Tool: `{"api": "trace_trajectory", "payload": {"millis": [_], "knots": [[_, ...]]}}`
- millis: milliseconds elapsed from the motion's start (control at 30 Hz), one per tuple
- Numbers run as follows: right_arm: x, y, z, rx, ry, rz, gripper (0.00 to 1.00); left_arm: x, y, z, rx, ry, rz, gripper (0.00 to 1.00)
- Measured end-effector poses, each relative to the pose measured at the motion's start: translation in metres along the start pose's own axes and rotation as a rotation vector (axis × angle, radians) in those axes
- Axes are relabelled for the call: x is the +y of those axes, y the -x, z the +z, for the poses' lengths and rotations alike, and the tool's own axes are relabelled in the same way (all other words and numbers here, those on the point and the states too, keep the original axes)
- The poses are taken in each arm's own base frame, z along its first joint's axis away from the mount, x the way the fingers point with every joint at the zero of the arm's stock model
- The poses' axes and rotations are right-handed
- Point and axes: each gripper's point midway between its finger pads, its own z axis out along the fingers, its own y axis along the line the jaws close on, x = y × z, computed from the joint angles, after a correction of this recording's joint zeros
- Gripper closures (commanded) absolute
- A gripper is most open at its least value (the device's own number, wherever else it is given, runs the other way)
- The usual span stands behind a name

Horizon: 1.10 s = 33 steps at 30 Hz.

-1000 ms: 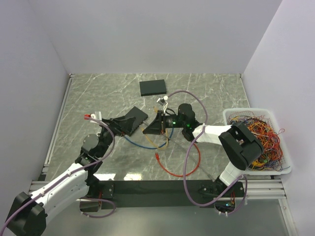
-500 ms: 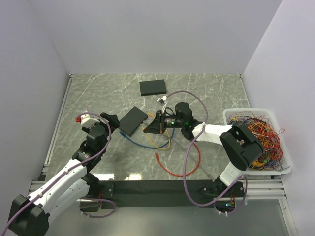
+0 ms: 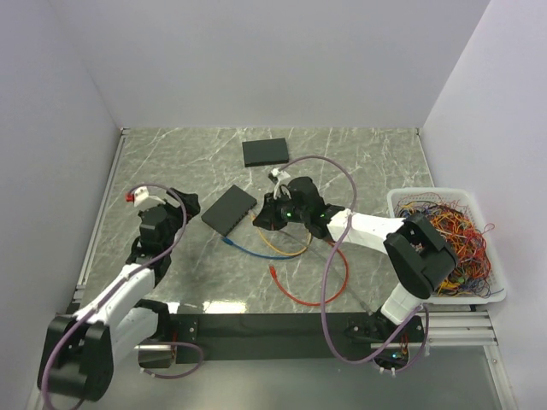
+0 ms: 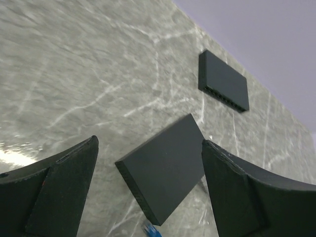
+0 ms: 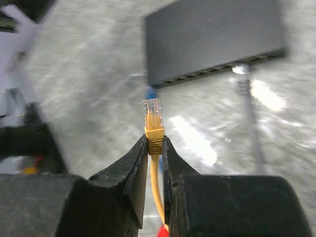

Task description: Insert the plug into the switch port

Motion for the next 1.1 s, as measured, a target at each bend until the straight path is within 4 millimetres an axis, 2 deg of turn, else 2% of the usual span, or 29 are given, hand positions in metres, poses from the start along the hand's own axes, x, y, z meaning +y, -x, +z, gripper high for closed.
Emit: {"api": "trace_trajectory", "payload": {"millis": [100, 300, 600, 733, 1100], "knots": [[-0.009, -0.001, 0.003, 0.011, -0.103, -0.041, 1.00, -0.003, -0.011, 0.009, 0.052, -0.052, -0.007, 0.10], [-0.005, 0.002, 0.019, 0.033, -0.218, -0.143, 1.00, -0.014, -0.029, 0.025, 0.125, -0.160, -0.019, 0.11], [-0.032, -0.019, 0.034, 0.138, -0.405, -0.238, 1.00, -0.004, -0.042, 0.046, 0.169, -0.220, -0.046, 0.14], [-0.034, -0.027, 0.044, 0.181, -0.446, -0.287, 1.00, -0.004, -0.050, 0.056, 0.197, -0.248, -0.065, 0.22], [-0.044, -0.041, 0.061, 0.255, -0.482, -0.317, 1.00, -0.019, -0.062, 0.074, 0.256, -0.346, -0.067, 0.26]]}}
